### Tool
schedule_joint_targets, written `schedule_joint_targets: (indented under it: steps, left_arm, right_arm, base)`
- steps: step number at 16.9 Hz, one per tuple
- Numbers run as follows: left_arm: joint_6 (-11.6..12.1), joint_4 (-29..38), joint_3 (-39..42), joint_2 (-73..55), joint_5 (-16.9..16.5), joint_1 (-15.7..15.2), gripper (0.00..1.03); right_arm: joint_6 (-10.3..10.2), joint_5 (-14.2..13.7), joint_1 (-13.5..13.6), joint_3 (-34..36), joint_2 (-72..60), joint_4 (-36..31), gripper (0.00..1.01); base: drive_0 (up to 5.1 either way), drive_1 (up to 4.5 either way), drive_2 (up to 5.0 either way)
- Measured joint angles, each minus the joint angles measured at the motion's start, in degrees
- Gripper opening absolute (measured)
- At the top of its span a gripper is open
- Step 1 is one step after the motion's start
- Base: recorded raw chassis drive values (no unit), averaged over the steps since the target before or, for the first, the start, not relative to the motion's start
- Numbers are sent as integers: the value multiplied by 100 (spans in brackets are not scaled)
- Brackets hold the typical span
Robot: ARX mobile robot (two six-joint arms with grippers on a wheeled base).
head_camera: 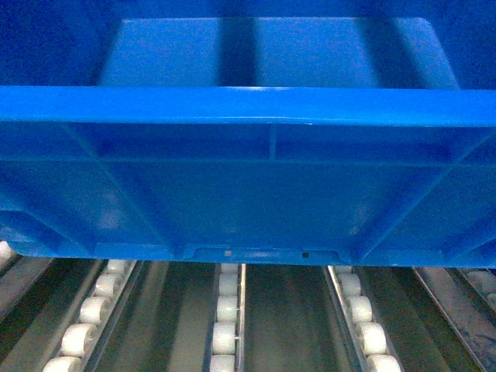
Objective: Place box next to blue box on left shelf
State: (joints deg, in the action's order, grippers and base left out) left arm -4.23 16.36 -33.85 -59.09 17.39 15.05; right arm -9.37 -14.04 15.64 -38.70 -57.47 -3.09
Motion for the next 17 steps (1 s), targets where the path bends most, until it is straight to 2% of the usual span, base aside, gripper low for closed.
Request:
schedule_joint_targets:
  steps: [13, 14, 15, 16, 17]
  left_arm:
    - [2, 0, 0, 0, 0, 2, 10]
    - [-9, 37, 0, -9, 138, 48, 10]
    - [39, 170, 0, -42, 485, 109, 10]
    - [109, 212, -2, -39, 682, 98, 10]
    - [136, 197, -2, -37, 704, 52, 10]
  right_arm:
    - [2, -2, 0, 0, 0, -7, 8]
    - [164, -321, 103, 105, -31, -417, 9]
    - [439, -693, 243, 170, -72, -691, 9]
    - [492, -754, 275, 142, -140, -730, 9]
    - [472, -695, 275, 57, -245, -660, 9]
  base:
    - [0, 0, 0]
    - [0, 0, 0]
    - [0, 0, 0]
    - [0, 0, 0]
    - [0, 0, 0]
